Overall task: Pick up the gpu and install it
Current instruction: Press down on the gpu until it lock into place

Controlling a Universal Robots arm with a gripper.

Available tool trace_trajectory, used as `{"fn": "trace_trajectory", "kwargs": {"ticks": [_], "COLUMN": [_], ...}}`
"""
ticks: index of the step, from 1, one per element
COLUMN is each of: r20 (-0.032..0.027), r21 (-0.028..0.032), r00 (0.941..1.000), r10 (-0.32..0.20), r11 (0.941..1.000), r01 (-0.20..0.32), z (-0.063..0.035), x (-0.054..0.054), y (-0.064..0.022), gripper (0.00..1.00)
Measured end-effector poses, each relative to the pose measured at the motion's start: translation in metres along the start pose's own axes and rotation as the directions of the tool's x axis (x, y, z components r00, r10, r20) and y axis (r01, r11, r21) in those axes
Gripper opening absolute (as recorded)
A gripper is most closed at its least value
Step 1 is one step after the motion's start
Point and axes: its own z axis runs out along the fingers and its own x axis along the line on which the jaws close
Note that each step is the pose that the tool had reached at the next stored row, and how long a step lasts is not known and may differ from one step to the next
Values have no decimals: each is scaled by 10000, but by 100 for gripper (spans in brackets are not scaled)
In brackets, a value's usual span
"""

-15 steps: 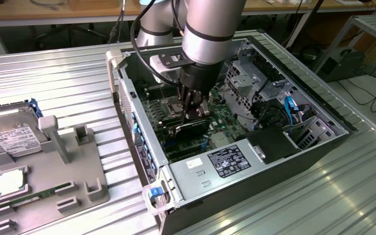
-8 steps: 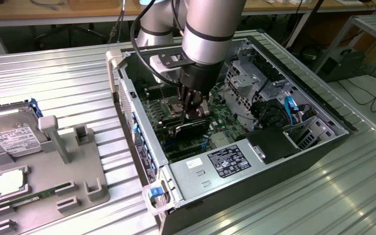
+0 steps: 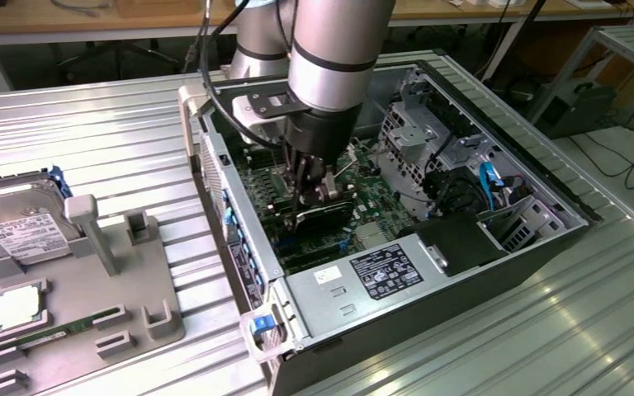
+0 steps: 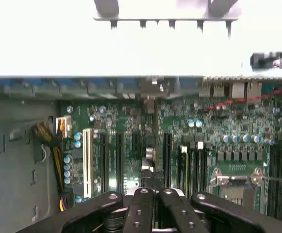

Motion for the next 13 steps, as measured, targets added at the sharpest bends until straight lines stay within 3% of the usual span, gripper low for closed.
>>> {"fn": "trace_trajectory", "kwargs": {"ticks": [5, 6, 8, 9, 10, 12, 13], "r20": [-8, -21, -29, -39, -53, -75, -75], "r21": [-13, -260, -645, -933, -1285, -1832, -2022], "r00": [10000, 10000, 10000, 10000, 10000, 10000, 10000], "r10": [-5, -6, -4, -2, 1, 5, 6], "r11": [10000, 9997, 9979, 9956, 9917, 9831, 9793], "r01": [5, 5, 2, -2, -8, -19, -21], "z": [1, 1, 1, 1, 1, 1, 1], "x": [0, 0, 0, -1, -4, -21, -32], "y": [52, 53, 52, 52, 49, 29, 16], "gripper": [11, 11, 11, 11, 11, 11, 11]}}
